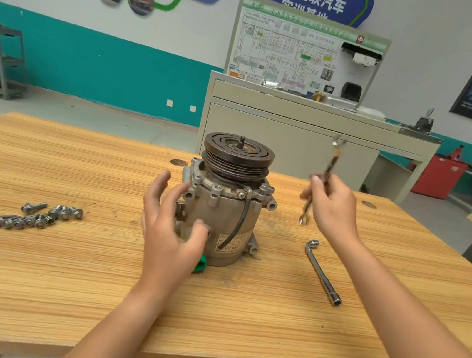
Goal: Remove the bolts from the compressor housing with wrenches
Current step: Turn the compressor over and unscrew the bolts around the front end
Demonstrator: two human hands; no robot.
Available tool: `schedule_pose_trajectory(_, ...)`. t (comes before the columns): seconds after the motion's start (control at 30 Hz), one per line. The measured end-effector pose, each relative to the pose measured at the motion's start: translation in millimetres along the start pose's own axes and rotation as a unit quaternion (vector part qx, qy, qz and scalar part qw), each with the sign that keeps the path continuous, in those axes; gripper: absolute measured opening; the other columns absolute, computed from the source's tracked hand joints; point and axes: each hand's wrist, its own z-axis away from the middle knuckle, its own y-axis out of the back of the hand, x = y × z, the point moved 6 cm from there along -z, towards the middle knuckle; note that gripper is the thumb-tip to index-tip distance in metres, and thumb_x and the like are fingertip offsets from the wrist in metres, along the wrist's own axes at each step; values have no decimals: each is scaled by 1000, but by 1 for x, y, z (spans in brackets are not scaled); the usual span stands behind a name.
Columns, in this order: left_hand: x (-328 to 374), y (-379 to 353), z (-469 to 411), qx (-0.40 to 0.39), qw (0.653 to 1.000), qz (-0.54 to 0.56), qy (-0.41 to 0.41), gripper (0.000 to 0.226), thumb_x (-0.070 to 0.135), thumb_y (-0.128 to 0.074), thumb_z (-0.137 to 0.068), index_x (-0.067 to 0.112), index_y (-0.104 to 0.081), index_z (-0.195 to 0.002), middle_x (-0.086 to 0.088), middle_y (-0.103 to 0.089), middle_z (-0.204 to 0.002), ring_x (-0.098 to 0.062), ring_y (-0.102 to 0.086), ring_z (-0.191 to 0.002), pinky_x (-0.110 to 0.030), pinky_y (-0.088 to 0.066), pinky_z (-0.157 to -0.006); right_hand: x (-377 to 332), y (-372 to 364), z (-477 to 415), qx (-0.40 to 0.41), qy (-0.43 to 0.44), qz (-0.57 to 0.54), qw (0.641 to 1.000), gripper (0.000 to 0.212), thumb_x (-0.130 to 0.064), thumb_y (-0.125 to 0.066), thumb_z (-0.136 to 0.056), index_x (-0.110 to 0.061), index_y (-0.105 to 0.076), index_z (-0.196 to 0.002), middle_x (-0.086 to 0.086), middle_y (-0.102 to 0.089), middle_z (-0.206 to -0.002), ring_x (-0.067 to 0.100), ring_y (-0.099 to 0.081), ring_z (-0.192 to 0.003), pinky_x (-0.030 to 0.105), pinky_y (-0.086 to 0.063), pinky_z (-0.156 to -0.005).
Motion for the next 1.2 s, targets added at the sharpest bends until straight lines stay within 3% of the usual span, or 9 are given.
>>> schedule_pose_trajectory(0.17,79,-29,-50,-153,935,-158,-278,23,28,-58,-86,15,-72,-100,-1,-50,-132,-19,-38,-130,-68,-25,-103,31,-14,41,63,-128,-182,973,22,-21,-41,-97,-29,-56,-82,-3,-45,-58,7,-48,-48,29,-41,-50)
schedule_pose_trajectory(0.33,72,-85,-78,-375,751,-441,-317,27,34,-49,-95,30,-64,-117,10,-25,-153,-10,-5,-143,-70,-4,-105,38,-39,56,112,-173,-253,945,22,-22,-44,-95,-26,-58,-79,-4,-40,-58,15,-37,-55,34,-31,-58)
schedule_pose_trajectory(0.47,61,-94,-88,-447,714,-462,-276,27,35,-50,-95,33,-64,-118,14,-23,-153,-6,-4,-142,-71,-1,-104,37,-52,59,89,-180,-280,939,21,-24,-46,-95,-24,-59,-78,-5,-39,-55,11,-34,-51,29,-27,-49)
schedule_pose_trajectory(0.6,63,-95,-93,-463,732,-438,-240,22,35,-53,-93,29,-67,-109,14,-27,-151,-6,-7,-141,-71,-3,-106,35,-63,61,65,-185,-293,936,21,-25,-48,-94,-21,-58,-76,-4,-38,-57,12,-33,-53,28,-26,-50)
schedule_pose_trajectory(0.73,73,-87,-99,-441,797,-357,-209,16,31,-54,-93,26,-67,-102,12,-33,-147,-9,-21,-138,-66,-15,-106,33,-69,64,55,-183,-308,932,24,-25,-49,-93,-19,-54,-71,-8,-37,-51,9,-31,-49,28,-25,-49)
schedule_pose_trajectory(0.83,84,-70,-107,-392,863,-258,-187,7,25,-58,-91,29,-62,-95,12,-43,-137,-9,-38,-128,-39,-29,-109,32,-73,68,43,-179,-316,931,27,-23,-49,-94,-24,-54,-67,-13,-40,-44,4,-33,-45,26,-26,-48)
schedule_pose_trajectory(0.93,87,-26,-109,-301,918,-199,-164,11,23,-61,-88,34,-61,-90,19,-54,-107,4,-51,-103,-3,-34,-87,29,-75,71,35,-172,-315,933,27,-24,-48,-94,-24,-54,-68,-15,-43,-43,1,-36,-44,23,-28,-49)
schedule_pose_trajectory(1.07,52,73,-97,-145,973,-165,-67,25,11,-63,-86,34,-62,-92,14,-64,-88,13,-60,-78,-1,-44,-70,29,-75,73,39,-178,-313,932,25,-26,-49,-94,-24,-56,-70,-14,-42,-43,6,-35,-47,25,-28,-48)
schedule_pose_trajectory(1.2,-12,185,-70,-15,963,-253,90,14,10,-63,-87,19,-64,-98,2,-67,-83,9,-61,-59,-1,-40,-52,28,-75,74,44,-183,-306,933,20,-28,-50,-93,-25,-59,-75,-12,-43,-51,8,-37,-49,26,-28,-48)
